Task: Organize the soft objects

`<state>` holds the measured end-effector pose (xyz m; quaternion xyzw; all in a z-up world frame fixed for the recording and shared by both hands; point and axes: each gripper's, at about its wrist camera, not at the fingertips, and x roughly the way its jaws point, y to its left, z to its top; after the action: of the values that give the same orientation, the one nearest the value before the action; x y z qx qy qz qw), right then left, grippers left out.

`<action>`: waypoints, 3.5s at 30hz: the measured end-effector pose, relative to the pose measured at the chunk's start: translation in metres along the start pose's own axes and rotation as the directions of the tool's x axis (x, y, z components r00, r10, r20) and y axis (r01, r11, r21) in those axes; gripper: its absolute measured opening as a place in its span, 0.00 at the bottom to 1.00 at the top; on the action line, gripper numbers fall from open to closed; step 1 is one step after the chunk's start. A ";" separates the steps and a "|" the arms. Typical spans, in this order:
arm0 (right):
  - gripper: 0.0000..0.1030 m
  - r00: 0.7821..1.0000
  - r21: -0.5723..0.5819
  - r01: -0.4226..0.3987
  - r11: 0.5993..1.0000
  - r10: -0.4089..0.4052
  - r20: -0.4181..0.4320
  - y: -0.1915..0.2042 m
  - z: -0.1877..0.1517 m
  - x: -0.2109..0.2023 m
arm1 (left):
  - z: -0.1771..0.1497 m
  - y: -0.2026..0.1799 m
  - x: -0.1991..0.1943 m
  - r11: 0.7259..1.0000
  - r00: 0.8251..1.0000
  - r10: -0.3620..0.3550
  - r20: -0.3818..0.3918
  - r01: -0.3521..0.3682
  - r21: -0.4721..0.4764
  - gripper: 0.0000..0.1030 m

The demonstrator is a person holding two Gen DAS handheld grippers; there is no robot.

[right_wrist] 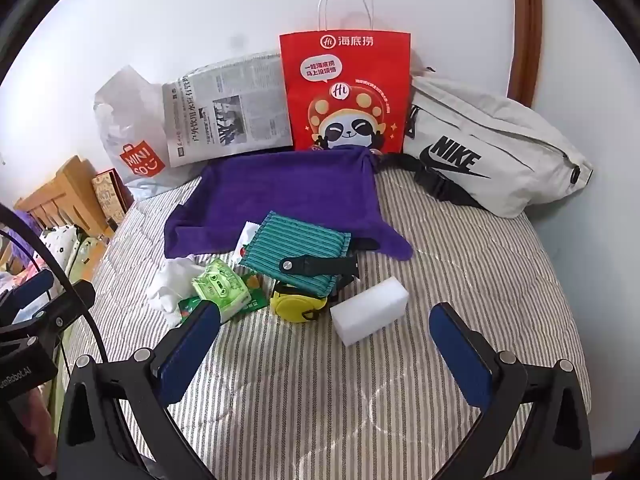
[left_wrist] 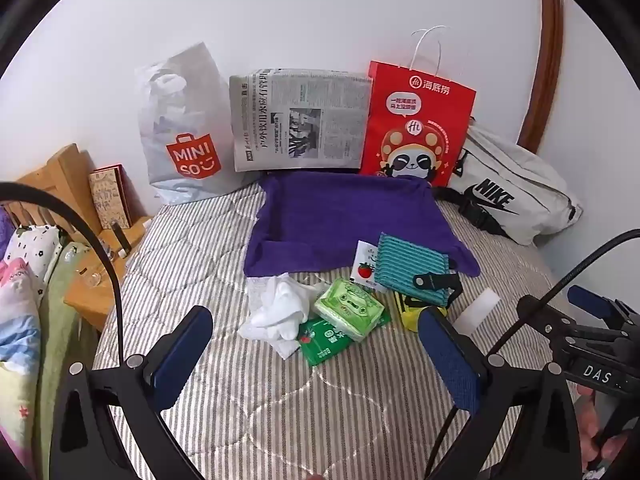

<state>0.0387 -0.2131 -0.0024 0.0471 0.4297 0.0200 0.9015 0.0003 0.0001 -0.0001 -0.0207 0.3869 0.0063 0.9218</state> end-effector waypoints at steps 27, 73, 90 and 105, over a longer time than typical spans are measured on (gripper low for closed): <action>1.00 1.000 -0.007 0.014 1.000 -0.014 0.024 -0.002 -0.004 -0.018 | -0.003 -0.006 -0.008 1.000 1.000 -0.020 0.018 0.020 0.015 1.00; 1.00 0.999 -0.041 0.008 0.999 -0.006 0.051 0.014 -0.010 -0.032 | -0.006 -0.002 -0.013 1.000 1.000 0.001 0.028 -0.002 0.030 1.00; 1.00 0.999 -0.048 0.009 0.999 -0.007 0.050 0.016 -0.010 -0.035 | -0.008 0.000 -0.017 0.999 0.999 0.009 0.031 -0.010 0.031 1.00; 1.00 0.999 -0.028 -0.025 0.999 0.026 0.034 0.010 -0.006 -0.021 | -0.009 -0.005 -0.018 0.999 0.999 0.018 0.033 -0.019 0.047 1.00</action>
<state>0.0210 -0.2044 0.0114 0.0406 0.4133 0.0364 0.9090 -0.0187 -0.0047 0.0064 0.0047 0.3721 0.0061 0.9282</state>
